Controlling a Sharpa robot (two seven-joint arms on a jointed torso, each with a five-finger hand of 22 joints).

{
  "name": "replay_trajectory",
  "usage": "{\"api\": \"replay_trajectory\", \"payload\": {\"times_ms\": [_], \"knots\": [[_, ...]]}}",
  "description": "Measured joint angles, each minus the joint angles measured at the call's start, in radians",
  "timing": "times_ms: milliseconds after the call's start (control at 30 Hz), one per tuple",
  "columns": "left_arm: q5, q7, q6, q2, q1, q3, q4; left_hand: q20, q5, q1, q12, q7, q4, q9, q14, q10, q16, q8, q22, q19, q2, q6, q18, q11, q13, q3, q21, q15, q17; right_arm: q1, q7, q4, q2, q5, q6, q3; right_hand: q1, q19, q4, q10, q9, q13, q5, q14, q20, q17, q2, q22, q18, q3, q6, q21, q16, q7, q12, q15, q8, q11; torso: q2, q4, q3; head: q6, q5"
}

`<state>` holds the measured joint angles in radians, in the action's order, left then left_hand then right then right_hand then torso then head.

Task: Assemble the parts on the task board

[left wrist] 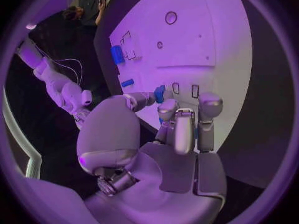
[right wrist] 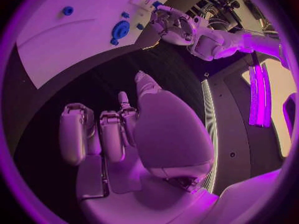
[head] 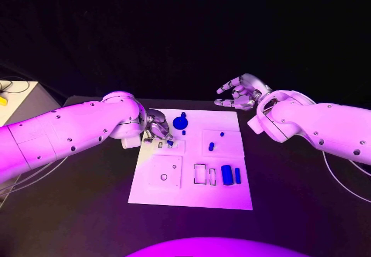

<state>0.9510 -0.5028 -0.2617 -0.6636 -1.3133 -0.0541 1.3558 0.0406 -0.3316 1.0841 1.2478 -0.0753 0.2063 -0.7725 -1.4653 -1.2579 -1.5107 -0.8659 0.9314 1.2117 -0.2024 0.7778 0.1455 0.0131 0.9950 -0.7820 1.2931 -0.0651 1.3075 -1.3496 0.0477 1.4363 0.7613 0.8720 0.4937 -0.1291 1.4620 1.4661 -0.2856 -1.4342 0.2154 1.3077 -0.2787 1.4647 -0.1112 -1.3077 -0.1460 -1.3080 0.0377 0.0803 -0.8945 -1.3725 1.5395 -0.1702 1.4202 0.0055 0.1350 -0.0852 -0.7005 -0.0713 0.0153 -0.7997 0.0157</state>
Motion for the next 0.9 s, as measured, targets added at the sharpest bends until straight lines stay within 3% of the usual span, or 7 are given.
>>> {"api": "replay_trajectory", "payload": {"times_ms": [33, 100, 200, 567, 900], "knots": [[0.006, 0.0, 0.011, -0.001, 0.0, -0.001, 0.004, -0.001, -0.015, -0.002, 0.001, 0.0, -0.001, -0.024, 0.0, -0.006, -0.002, -0.001, 0.011, 0.007, -0.002, 0.0, -0.001, 0.003, 0.004, 0.001, 0.006, -0.003, 0.0, 0.0, 0.0, 0.0, 0.0, 0.0, 0.0, 0.0, 0.0, 0.0, 0.0, 0.0, 0.0, 0.0, 0.0, 0.0, 0.0, 0.0, 0.0, 0.0, 0.0, 0.0, 0.0, 0.0, 0.0, 0.0, 0.0, 0.0, 0.0, 0.0, 0.0, 0.0003, -0.0002, 0.0, 0.0], [0.017, 0.001, 0.028, -0.002, 0.0, -0.002, 0.01, -0.005, -0.035, -0.007, 0.007, 0.002, -0.001, -0.025, 0.0, -0.017, -0.004, -0.001, 0.026, 0.018, -0.007, 0.009, -0.015, 0.007, 0.011, 0.001, 0.015, -0.003, 0.0, 0.001, 0.0, 0.0, 0.001, 0.0, 0.0, 0.0, 0.0, 0.0, 0.0, 0.0, 0.0, 0.0, 0.0, 0.0, 0.0, 0.0, 0.0, 0.0, 0.0, 0.0, 0.0, 0.0, 0.0, 0.0, 0.0, 0.0, 0.0, 0.0, 0.0, 0.0004, -0.0003, -0.002, 0.002], [0.038, 0.002, 0.06, -0.004, 0.002, -0.003, 0.019, -0.005, -0.056, -0.012, 0.007, 0.002, -0.001, -0.038, 0.0, -0.021, -0.006, -0.001, 0.04, 0.025, -0.012, 0.01, -0.016, 0.01, 0.016, 0.001, 0.022, -0.01, 0.0, 0.001, 0.0, 0.0, 0.001, 0.0, 0.0, 0.0, 0.0, 0.0, 0.0, 0.0, 0.0, 0.0, 0.0, 0.0, 0.0, 0.0, 0.0, 0.0, 0.0, 0.0, 0.0, 0.0, 0.0, 0.0, 0.0, 0.0, 0.0, 0.0, 0.0, 0.0006, -0.0002, -0.004, 0.002], [0.135, 0.005, 0.16, -0.01, 0.019, -0.02, 0.048, -0.008, -0.074, -0.016, 0.011, 0.006, -0.004, -0.045, 0.0, -0.031, -0.006, -0.002, 0.057, 0.036, -0.016, 0.02, -0.015, 0.014, 0.022, 0.004, 0.026, -0.01, 0.0, 0.001, -0.001, 0.0, 0.004, 0.0, 0.0, 0.0, 0.0, 0.0, 0.0, 0.0, 0.0, 0.0, 0.0, 0.0, 0.0, 0.0, 0.0, 0.0, 0.0, 0.0, 0.0, 0.0, 0.0, 0.0, 0.0, 0.0, 0.0, 0.0, 0.0, 0.0014, -0.0012, -0.013, 0.004], [0.21, 0.005, 0.213, -0.019, 0.038, -0.025, 0.066, -0.012, -0.079, -0.024, 0.011, 0.011, -0.004, -0.047, 0.0, -0.033, -0.005, -0.002, 0.062, 0.039, -0.024, 0.026, -0.015, 0.015, 0.024, 0.004, 0.03, -0.01, 0.0, 0.001, -0.002, 0.0, 0.006, 0.0, 0.001, 0.0, 0.0, 0.0, 0.0, 0.0, 0.0, 0.0, 0.0, 0.0, 0.0, 0.0, 0.0, 0.0, 0.0, 0.0, 0.0, 0.0, 0.0, 0.0, 0.0, 0.0, 0.0, 0.0, 0.0, 0.0006, -0.0009, -0.023, 0.006]]}}
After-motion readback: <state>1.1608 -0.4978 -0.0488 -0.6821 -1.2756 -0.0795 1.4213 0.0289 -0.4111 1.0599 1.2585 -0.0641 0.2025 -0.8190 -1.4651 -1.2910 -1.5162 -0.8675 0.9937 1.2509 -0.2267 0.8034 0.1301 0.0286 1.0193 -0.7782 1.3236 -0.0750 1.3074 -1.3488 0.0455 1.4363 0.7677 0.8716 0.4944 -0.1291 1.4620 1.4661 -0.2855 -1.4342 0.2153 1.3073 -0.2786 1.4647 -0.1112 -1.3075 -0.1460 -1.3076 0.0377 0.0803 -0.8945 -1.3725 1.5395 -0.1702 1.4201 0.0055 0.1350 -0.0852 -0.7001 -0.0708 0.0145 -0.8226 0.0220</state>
